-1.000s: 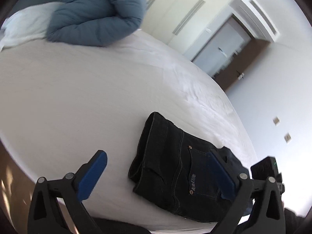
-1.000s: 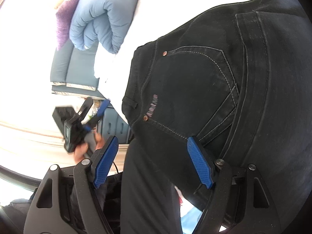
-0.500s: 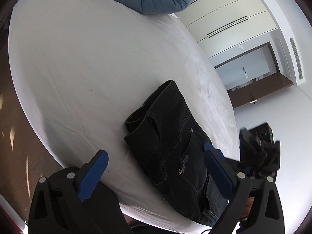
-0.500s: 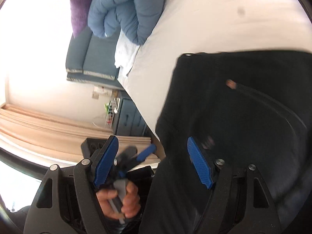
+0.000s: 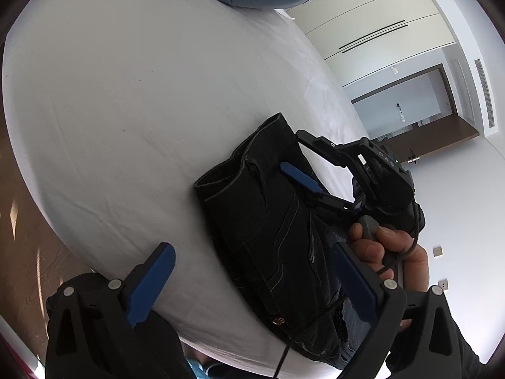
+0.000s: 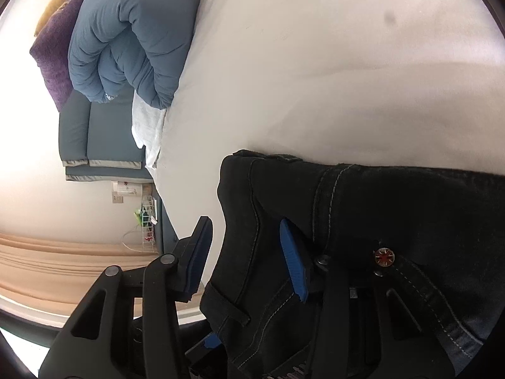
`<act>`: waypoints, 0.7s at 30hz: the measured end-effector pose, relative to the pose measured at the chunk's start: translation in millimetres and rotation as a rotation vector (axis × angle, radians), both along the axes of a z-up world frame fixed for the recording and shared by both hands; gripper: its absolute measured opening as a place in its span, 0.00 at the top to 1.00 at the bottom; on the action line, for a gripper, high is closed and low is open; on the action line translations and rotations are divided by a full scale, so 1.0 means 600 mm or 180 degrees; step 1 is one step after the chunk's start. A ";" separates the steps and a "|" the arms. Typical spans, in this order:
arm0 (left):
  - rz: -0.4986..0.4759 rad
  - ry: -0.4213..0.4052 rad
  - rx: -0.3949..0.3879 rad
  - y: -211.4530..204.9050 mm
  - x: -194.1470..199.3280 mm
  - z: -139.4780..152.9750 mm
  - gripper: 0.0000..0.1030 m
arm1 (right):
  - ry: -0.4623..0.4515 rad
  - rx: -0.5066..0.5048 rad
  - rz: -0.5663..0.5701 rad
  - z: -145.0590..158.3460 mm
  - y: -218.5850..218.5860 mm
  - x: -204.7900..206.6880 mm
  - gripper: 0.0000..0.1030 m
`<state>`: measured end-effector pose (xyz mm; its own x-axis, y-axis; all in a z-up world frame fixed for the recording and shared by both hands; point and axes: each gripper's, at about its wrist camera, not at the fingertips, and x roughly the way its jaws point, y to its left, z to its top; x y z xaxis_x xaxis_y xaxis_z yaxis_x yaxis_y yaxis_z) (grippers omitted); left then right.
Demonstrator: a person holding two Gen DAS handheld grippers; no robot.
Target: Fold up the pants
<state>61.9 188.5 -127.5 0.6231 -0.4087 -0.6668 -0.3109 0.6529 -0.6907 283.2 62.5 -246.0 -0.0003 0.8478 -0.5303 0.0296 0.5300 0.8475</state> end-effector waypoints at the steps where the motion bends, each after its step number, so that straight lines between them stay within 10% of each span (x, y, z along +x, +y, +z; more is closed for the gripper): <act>1: -0.0002 0.0041 0.0036 -0.002 0.006 -0.003 0.03 | 0.0010 0.0045 -0.0040 0.002 -0.001 -0.005 0.56; 9: 0.0047 0.0092 -0.0047 0.002 0.028 -0.025 0.04 | -0.0095 0.0395 -0.0126 0.054 -0.025 -0.059 0.45; 13: 0.0023 0.0090 -0.0144 -0.001 0.040 -0.021 0.39 | -0.0097 0.0435 -0.0225 0.062 -0.071 -0.078 0.45; 17: 0.0109 0.0079 -0.0259 0.003 0.041 -0.033 0.45 | -0.0085 0.0437 -0.0280 0.058 -0.113 -0.098 0.45; 21: 0.0366 0.0060 -0.0791 0.034 0.030 -0.069 0.73 | -0.0055 0.0517 -0.0278 0.045 -0.147 -0.119 0.45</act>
<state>79.9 208.7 -168.9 0.6634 -0.4885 -0.5669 -0.3876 0.4237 -0.8187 212.0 -25.6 -219.0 0.0848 0.9188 -0.3856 0.0542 0.3822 0.9225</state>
